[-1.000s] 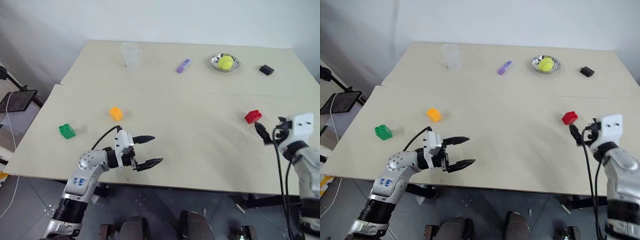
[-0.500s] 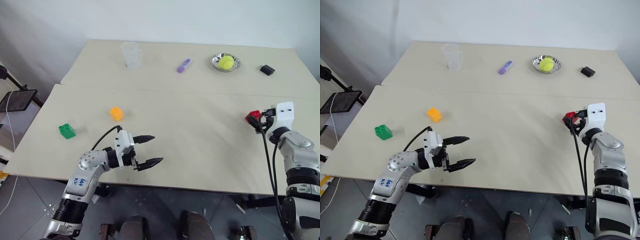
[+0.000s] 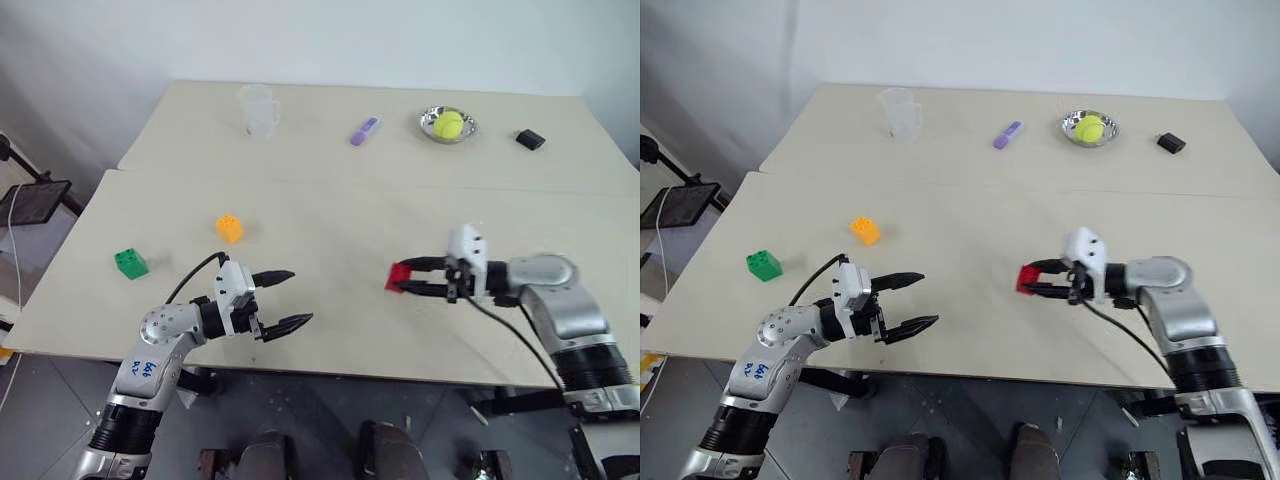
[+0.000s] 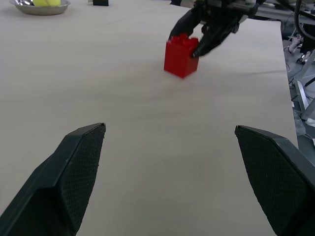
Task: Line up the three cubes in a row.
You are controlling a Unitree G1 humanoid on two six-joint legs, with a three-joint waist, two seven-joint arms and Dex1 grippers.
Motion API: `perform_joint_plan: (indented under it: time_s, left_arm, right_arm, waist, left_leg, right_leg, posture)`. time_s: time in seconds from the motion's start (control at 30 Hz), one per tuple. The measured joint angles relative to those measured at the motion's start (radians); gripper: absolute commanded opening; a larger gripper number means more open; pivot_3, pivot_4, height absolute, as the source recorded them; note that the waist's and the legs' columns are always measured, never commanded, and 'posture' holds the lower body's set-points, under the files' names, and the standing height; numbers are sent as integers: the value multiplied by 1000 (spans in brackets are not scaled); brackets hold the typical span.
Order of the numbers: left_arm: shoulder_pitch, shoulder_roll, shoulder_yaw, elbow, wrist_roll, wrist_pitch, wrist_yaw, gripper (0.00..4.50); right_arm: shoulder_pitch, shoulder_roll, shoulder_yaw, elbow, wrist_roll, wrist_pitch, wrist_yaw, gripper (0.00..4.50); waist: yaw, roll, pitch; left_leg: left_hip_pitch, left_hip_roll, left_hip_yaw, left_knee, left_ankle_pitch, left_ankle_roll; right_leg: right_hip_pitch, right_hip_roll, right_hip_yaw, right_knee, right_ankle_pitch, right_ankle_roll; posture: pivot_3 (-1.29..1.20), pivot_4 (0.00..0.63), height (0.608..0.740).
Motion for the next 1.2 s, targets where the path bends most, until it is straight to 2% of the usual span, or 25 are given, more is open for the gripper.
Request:
perform_joint_plan:
  time_s: [0.27, 0.47, 0.57, 0.63, 0.8, 1.0, 1.13, 1.2]
  left_arm:
    - [34, 11, 17, -22, -2, 18, 0, 4500]
    - [77, 10, 74, -42, -15, 14, 33, 4500]
    - [141, -15, 163, -41, -34, -17, 82, 4500]
    - [184, -50, 229, -41, -57, -28, 131, 4500]
    - [401, -186, 431, -43, -32, -173, 341, 4500]
    - [455, -323, 622, -48, -24, -214, 648, 4500]
    - [511, -366, 578, -83, 11, -217, 688, 4500]
    - [492, -380, 552, -93, 28, -208, 726, 4500]
  right_arm:
    - [-95, 66, 37, 178, -47, -144, 40, 1473]
    - [-86, 92, 34, 253, -61, -207, 40, 3501]
    - [-70, 94, -41, 230, -30, -275, 14, 4449]
    - [-42, 92, -90, 163, 10, -295, 12, 4449]
    - [186, 107, -197, -94, 205, -278, 35, 4449]
    - [321, 136, -192, -280, 286, -273, 53, 4449]
    - [350, 131, -182, -308, 285, -277, 72, 4449]
    - [363, 128, -172, -308, 285, -273, 81, 4449]
  waist:
    - [-3, -1, 0]
    - [-5, 0, 0]
    - [-6, -1, 1]
    - [-3, -1, 0]
    - [1, -1, 1]
    - [4, -3, 1]
    - [6, -6, 0]
    - [11, -6, 0]
  left_leg:
    - [0, 0, 0, 0, 0, 0]
    - [0, 0, 0, -1, 0, 0]
    - [0, 0, 0, -2, 0, -1]
    - [1, 1, -1, -2, 0, -1]
    - [0, 2, -4, -2, -3, 0]
    - [0, 2, -6, 0, -5, 2]
    - [0, 3, -6, 0, -6, 2]
    - [0, 3, -7, 1, -6, 2]
  right_leg:
    - [0, 0, 0, 1, 0, 0]
    - [-1, 0, 0, 1, 0, 0]
    - [-1, 0, 0, 0, 0, 0]
    - [0, 0, -1, 0, 0, 0]
    - [1, 1, -2, -3, 0, 1]
    - [2, 0, 0, -7, 1, 0]
    - [2, 1, 0, -6, 1, 0]
    - [1, 1, 0, -6, 1, -1]
  posture:
    - [0, 150, 740]
    - [0, 150, 740]
    - [0, 150, 740]
    - [0, 150, 740]
    - [0, 150, 740]
    - [0, 150, 740]
    - [0, 150, 740]
    - [0, 150, 740]
